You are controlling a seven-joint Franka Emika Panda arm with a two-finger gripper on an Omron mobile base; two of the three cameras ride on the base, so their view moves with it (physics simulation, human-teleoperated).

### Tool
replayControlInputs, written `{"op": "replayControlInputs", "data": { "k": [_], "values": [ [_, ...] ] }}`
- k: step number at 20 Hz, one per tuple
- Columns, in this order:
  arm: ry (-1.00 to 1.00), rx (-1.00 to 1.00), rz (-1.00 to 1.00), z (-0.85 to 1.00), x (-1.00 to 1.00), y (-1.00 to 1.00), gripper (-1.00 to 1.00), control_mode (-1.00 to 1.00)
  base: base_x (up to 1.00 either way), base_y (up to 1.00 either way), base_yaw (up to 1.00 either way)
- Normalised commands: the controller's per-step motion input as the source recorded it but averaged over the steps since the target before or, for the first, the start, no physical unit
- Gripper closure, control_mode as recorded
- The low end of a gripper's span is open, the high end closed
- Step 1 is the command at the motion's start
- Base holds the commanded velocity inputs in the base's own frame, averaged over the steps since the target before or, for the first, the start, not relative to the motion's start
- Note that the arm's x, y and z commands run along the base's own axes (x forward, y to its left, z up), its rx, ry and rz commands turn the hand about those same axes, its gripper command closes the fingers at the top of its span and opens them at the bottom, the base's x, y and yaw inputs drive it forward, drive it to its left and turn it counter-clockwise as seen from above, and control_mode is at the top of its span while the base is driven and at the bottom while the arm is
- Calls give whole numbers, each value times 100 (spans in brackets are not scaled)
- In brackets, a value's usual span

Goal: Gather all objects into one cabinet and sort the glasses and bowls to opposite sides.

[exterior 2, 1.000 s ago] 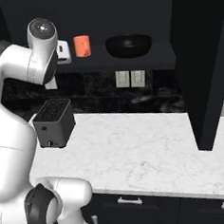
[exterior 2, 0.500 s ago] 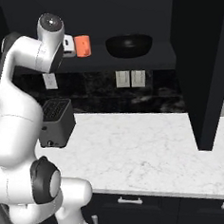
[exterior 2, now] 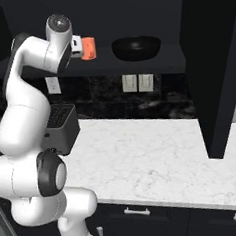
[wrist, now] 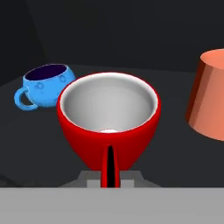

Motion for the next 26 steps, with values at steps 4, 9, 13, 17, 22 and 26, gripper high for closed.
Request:
{"op": "replayControlInputs", "data": {
  "k": [4, 9, 13, 17, 22, 26],
  "values": [
    [1, -13, -5, -24, 54, 5, 100, -100, 0, 0, 0],
    [0, -12, -8, -39, 60, 16, 100, -100, 0, 0, 0],
    [0, -1, -7, -22, 46, 9, 100, -100, 0, 0, 0],
    [2, 0, -3, -12, 33, 1, 100, -100, 0, 0, 0],
    [1, 0, -1, -20, 26, 0, 100, -100, 0, 0, 0],
    [0, 0, 0, -27, 15, 0, -100, -100, 0, 0, 0]
  ]
}}
